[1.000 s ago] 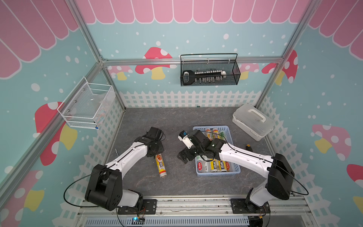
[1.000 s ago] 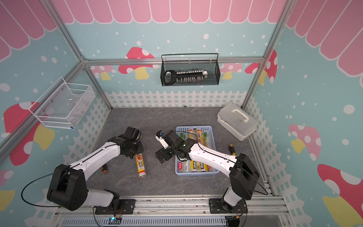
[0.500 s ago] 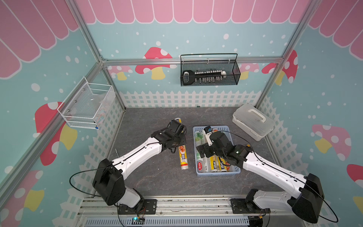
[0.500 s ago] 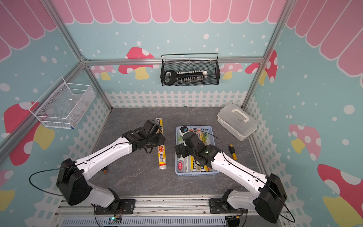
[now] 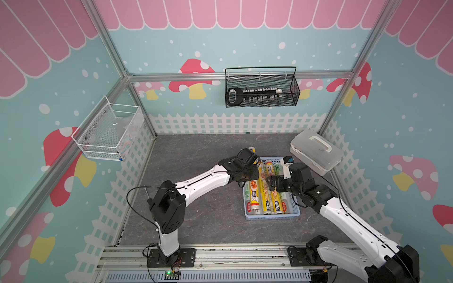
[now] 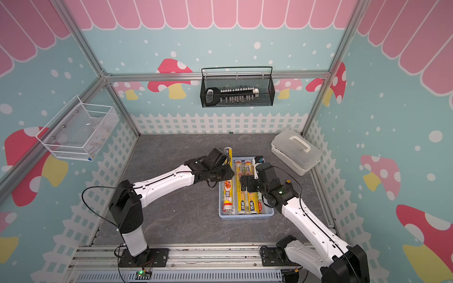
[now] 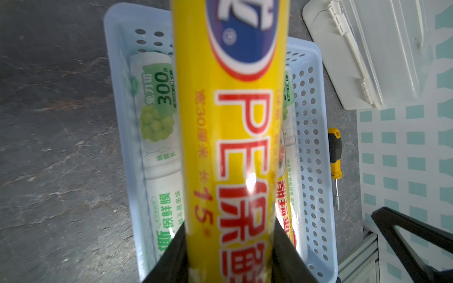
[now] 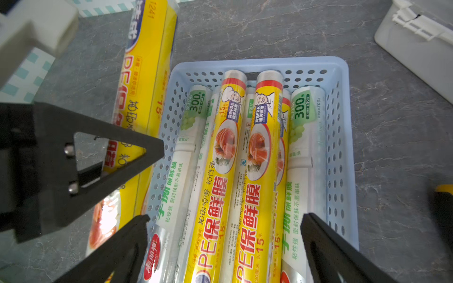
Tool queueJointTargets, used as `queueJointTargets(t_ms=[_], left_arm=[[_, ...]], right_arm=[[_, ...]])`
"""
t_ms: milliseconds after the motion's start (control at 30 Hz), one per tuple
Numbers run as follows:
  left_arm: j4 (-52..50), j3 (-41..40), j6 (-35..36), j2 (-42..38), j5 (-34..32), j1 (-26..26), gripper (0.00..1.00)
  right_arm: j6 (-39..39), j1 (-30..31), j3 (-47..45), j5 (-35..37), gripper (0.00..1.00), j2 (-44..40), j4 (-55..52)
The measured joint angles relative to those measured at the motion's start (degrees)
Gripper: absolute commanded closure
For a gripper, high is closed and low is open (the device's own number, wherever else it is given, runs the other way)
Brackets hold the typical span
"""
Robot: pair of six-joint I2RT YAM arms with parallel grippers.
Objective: Put the plastic wrap into the basket
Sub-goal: Place the plastic wrap in the basket.
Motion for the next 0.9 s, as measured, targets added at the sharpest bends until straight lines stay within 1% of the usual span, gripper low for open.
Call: queueJointTargets(t_ms=[200,433,567,800,900], left_arm=[[0.2,0.3,-1.1,2.8,0.1,0.0,0.85],[0.3,0.3,-1.5,5.9,0.2,0.0,0.78],[0.2,0.3,-1.6,7.7,0.3,0.0,0.76],[0.1,0.3,-1.6,8.3,0.8,0.0,0.74],[0.1,0.4,-1.6,8.3,0.9,0.0,0.71]], right_arm=[[-0.2,-0.6,-0.2,-0.8,0.0,-1.2,-1.4],[-1.4,-0.6,-0.2,-0.3,0.01,-2.3,-2.5],[-2.2,-0.6,-0.2,0.6,0.0,-2.4,-3.5],[-2.5,-0.6,-0.7,1.2,0.01,-3.2,-4.0],[-2.6,-0.6,-1.0,0.9,0.01,-3.2,-3.9]])
